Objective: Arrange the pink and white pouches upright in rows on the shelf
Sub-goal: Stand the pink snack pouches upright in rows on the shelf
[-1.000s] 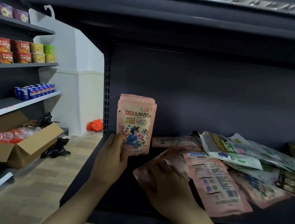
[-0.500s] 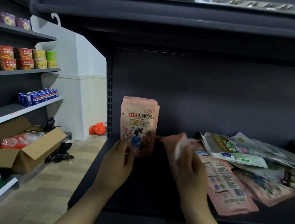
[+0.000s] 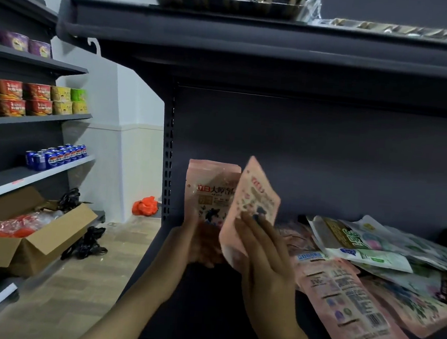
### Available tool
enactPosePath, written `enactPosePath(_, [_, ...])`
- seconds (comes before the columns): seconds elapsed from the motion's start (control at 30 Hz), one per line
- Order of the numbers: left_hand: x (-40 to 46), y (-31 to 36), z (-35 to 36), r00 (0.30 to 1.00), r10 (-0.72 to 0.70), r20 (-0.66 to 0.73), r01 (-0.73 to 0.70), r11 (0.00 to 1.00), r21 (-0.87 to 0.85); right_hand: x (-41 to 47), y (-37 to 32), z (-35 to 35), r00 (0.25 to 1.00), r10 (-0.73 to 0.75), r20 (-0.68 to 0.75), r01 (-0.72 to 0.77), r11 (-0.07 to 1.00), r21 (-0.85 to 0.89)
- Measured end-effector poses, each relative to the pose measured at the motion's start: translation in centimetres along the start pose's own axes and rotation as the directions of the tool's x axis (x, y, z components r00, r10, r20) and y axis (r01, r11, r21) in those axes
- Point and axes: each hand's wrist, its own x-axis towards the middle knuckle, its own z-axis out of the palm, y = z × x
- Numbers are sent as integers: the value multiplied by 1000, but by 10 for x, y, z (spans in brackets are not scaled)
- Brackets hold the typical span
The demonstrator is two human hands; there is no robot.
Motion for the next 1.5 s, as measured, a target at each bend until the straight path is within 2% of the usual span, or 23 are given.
enactPosePath(0.03, [1, 10, 2, 994, -60, 92, 73, 987, -144, -1, 3, 3, 997, -76, 12, 76, 997, -34])
enactPosePath(0.07, [1, 18, 3, 984, -78, 163, 110, 975, -192, -2, 4, 5, 990, -140, 13, 141, 988, -67])
enactPosePath(0.1, [0, 26, 5, 977, -81, 197, 115, 980, -165, -2, 4, 6, 982, -189, 12, 189, 977, -98])
enactPosePath(0.2, [-2, 32, 3, 990, -74, 121, 65, 995, 72, 0, 7, 8, 950, -306, 56, 311, 938, -155])
enactPosePath(0.3, [-2, 31, -6, 998, -40, 41, 34, 991, 129, 7, 8, 7, 928, -328, 180, 338, 940, -32])
enactPosePath(0.4, [-4, 24, -10, 1000, -8, 19, 7, 997, 72, 9, 2, 3, 931, -256, 262, 223, 963, 150])
enactPosePath(0.5, [-6, 18, -12, 1000, -28, 6, 28, 1000, -9, 6, -6, 3, 969, -149, 197, 99, 965, 245])
enactPosePath(0.6, [-7, 10, -20, 999, -44, -25, 43, 998, -44, 12, -7, 2, 985, 159, 69, -172, 947, 270])
enactPosePath(0.67, [-8, 3, -27, 995, -50, -88, 43, 996, -76, 21, -7, 1, 928, 341, 152, -372, 881, 292])
enactPosePath(0.73, [-7, -3, -28, 990, -54, -129, 42, 995, -94, 23, -5, 3, 795, 481, 369, -603, 690, 401])
enactPosePath(0.77, [-7, -5, -26, 989, -53, -138, 40, 995, -91, 21, -4, 5, 723, 511, 466, -690, 567, 449])
enactPosePath(0.8, [-6, -7, -24, 989, -49, -142, 38, 996, -79, 17, -2, 8, 682, 517, 517, -731, 491, 474])
enactPosePath(0.97, [-1, -15, -16, 990, -44, -135, 49, 998, 33, 2, 5, 21, 667, 585, 462, -729, 639, 244])
enactPosePath(1.07, [0, -17, -16, 986, -23, -164, 37, 996, 84, 3, 4, 21, 702, 575, 421, -675, 725, 135])
enactPosePath(1.27, [8, -25, -15, 976, -27, -218, 51, 993, 108, 4, 4, 23, 685, 581, 438, -688, 714, 128])
enactPosePath(1.5, [11, -36, -20, 945, -8, -327, 41, 995, 96, 5, 5, 21, 624, 591, 512, -743, 652, 152])
